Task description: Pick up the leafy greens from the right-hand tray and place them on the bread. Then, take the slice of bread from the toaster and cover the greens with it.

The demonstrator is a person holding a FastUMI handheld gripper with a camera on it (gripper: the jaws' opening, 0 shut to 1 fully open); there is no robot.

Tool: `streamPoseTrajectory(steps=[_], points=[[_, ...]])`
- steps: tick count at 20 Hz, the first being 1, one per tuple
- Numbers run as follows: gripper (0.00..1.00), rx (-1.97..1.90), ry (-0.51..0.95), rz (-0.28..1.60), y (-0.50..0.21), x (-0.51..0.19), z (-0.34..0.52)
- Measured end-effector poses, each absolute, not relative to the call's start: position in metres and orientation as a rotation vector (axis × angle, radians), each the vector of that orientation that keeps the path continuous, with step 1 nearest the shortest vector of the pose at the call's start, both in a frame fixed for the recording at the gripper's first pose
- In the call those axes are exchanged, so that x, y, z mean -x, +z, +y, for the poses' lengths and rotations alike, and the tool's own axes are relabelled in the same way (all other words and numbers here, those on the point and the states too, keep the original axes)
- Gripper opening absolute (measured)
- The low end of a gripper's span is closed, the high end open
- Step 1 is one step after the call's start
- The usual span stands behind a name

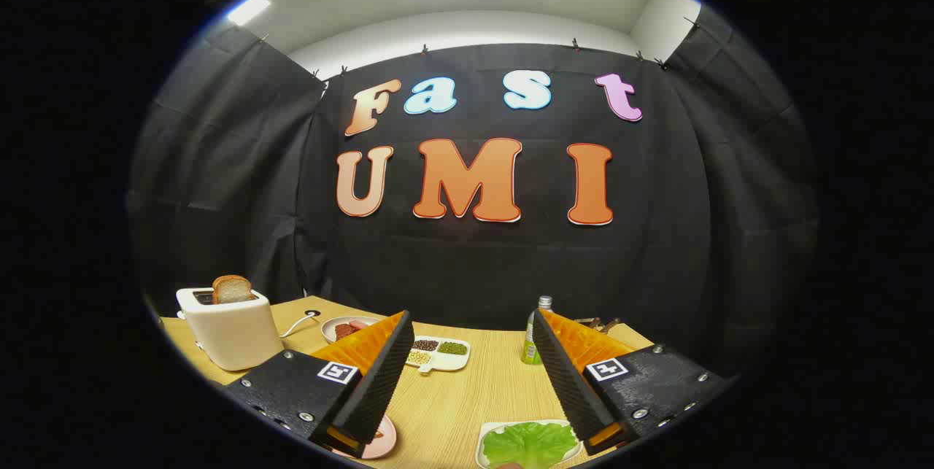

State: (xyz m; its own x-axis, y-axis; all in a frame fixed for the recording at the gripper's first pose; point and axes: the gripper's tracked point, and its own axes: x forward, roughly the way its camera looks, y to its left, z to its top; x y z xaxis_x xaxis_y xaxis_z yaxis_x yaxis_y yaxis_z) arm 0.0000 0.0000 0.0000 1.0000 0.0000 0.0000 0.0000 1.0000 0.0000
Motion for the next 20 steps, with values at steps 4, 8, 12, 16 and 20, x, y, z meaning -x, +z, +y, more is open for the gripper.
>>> streamPoseTrajectory(steps=[4,8,12,16,20], points=[[0.98,-0.005,-0.005,0.008,-0.002,0.0,-0.004],[0.98,-0.01,-0.013,0.012,-0.002,0.0,-0.008],[0.98,-0.006,-0.012,0.026,-0.007,0.0,-0.008],[0.98,-0.01,0.007,0.061,-0.016,0.001,-0.007],[0.98,-0.026,-0.005,0.135,-0.034,0.0,-0.017]])
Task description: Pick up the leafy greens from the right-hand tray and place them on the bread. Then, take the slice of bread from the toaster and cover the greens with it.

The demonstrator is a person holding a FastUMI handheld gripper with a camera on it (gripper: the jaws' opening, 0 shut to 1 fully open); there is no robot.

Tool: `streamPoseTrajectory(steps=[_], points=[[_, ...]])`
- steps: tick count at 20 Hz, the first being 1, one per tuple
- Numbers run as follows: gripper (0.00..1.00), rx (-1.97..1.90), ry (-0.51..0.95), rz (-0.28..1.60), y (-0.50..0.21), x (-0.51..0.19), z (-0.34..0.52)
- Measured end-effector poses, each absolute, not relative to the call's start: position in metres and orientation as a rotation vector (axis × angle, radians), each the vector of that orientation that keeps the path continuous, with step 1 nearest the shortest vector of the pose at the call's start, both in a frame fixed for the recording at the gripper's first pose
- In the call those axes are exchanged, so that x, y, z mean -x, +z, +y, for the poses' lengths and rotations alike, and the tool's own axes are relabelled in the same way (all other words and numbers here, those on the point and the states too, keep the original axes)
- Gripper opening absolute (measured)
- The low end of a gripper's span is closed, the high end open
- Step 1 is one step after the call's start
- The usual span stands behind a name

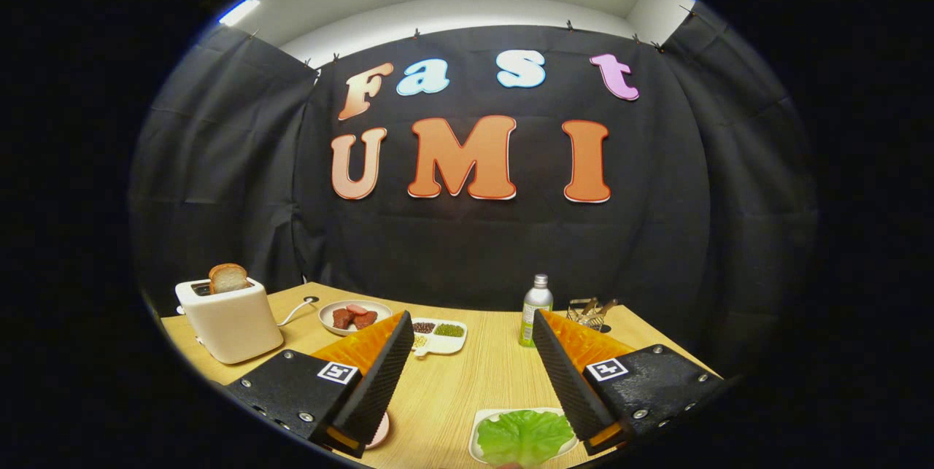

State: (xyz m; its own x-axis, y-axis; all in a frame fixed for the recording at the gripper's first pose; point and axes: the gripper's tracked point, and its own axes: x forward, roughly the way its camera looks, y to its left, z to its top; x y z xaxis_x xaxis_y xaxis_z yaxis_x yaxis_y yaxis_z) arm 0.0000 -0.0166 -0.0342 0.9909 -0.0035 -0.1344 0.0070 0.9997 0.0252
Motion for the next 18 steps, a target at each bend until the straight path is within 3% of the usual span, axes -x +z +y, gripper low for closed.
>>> streamPoseTrajectory(steps=[13,18], points=[[0.98,-0.021,0.0,0.413,-0.106,0.002,-0.025],[0.98,-0.085,-0.022,0.614,-0.156,0.011,-0.037]])
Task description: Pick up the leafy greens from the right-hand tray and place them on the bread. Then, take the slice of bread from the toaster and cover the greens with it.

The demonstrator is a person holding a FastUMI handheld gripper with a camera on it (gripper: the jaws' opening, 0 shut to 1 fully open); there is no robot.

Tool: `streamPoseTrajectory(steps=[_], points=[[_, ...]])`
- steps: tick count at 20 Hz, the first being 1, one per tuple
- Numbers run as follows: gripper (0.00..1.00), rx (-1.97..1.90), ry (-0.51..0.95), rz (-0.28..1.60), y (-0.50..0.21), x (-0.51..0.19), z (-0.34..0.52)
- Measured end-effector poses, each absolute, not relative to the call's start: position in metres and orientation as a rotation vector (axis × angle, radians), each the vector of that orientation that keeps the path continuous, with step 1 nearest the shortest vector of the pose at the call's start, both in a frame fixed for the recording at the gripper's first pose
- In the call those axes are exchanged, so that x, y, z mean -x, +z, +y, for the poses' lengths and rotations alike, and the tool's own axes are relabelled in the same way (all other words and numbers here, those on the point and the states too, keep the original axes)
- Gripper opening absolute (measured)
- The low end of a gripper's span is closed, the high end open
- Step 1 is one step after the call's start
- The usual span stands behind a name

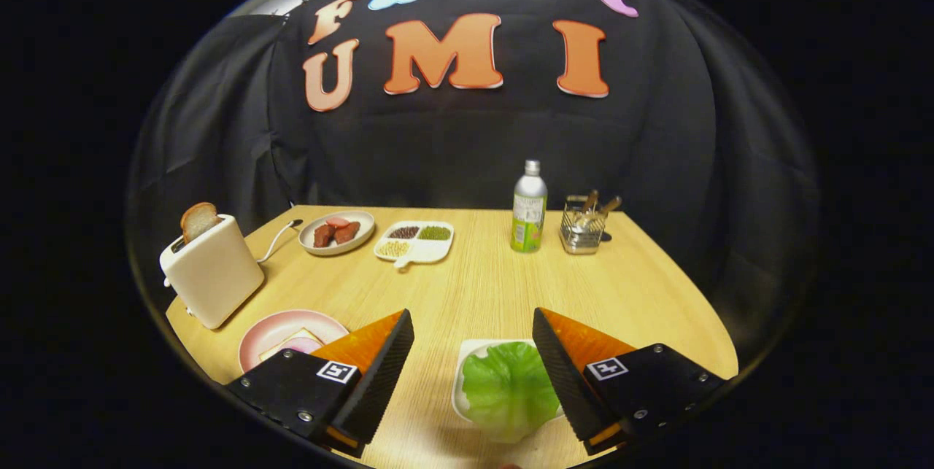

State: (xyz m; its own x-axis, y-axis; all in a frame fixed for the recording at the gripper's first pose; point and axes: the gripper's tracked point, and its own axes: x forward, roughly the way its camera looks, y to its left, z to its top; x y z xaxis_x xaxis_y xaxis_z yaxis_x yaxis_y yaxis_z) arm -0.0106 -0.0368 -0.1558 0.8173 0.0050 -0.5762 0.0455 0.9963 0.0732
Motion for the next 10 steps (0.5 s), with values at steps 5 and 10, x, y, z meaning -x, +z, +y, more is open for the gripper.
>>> streamPoseTrajectory(steps=[5,10], points=[[0.98,-0.07,-0.037,0.777,-0.198,0.022,-0.049],[0.98,-0.055,0.014,0.899,-0.224,0.028,-0.046]])
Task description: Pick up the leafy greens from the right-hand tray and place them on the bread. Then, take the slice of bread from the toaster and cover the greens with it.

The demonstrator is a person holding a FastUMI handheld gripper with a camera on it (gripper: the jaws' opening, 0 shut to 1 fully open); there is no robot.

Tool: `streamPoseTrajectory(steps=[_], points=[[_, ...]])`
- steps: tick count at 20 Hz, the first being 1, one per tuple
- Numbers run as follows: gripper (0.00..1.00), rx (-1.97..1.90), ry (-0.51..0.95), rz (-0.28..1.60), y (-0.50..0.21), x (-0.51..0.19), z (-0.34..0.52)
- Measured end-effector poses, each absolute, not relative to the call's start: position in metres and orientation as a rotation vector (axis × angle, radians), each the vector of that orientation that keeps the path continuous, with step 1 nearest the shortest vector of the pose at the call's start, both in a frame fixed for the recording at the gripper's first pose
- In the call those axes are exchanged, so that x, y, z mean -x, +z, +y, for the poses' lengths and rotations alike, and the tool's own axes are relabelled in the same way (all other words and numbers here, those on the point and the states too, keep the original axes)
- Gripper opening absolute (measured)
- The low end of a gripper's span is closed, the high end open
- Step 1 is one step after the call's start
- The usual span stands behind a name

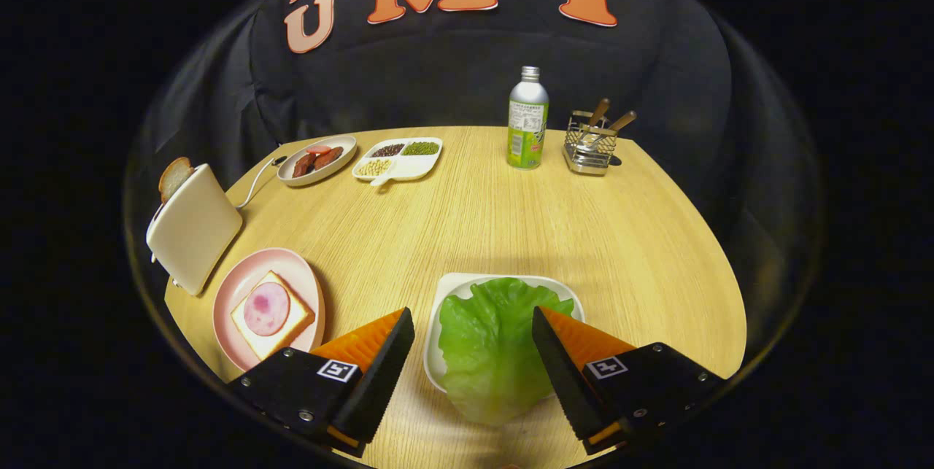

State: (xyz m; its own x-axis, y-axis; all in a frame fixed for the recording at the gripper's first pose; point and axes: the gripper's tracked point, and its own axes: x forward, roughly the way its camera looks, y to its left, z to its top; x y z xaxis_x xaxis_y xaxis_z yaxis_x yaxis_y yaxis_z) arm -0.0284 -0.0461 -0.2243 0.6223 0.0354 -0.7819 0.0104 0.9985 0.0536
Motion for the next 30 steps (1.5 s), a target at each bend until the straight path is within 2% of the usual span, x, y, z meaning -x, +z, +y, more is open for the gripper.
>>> streamPoseTrajectory(steps=[8,12,14,18,19,20,21,23,25,27,30], points=[[0.96,-0.026,-0.018,1.042,-0.261,0.034,-0.056],[0.92,-0.029,-0.027,1.068,-0.268,0.034,-0.056],[0.85,-0.029,-0.031,1.073,-0.271,0.034,-0.058],[0.66,-0.046,-0.07,1.08,-0.272,0.031,-0.069],[0.54,-0.05,-0.077,1.078,-0.273,0.032,-0.07],[0.48,-0.047,-0.085,1.079,-0.274,0.033,-0.072],[0.35,-0.056,-0.088,1.078,-0.274,0.033,-0.075],[0.2,-0.084,-0.094,1.074,-0.273,0.033,-0.078],[0.1,-0.118,-0.099,1.065,-0.274,0.032,-0.079],[0.05,-0.162,-0.108,1.047,-0.272,0.03,-0.08],[0.04,-0.238,-0.107,0.996,-0.258,0.026,-0.078]])
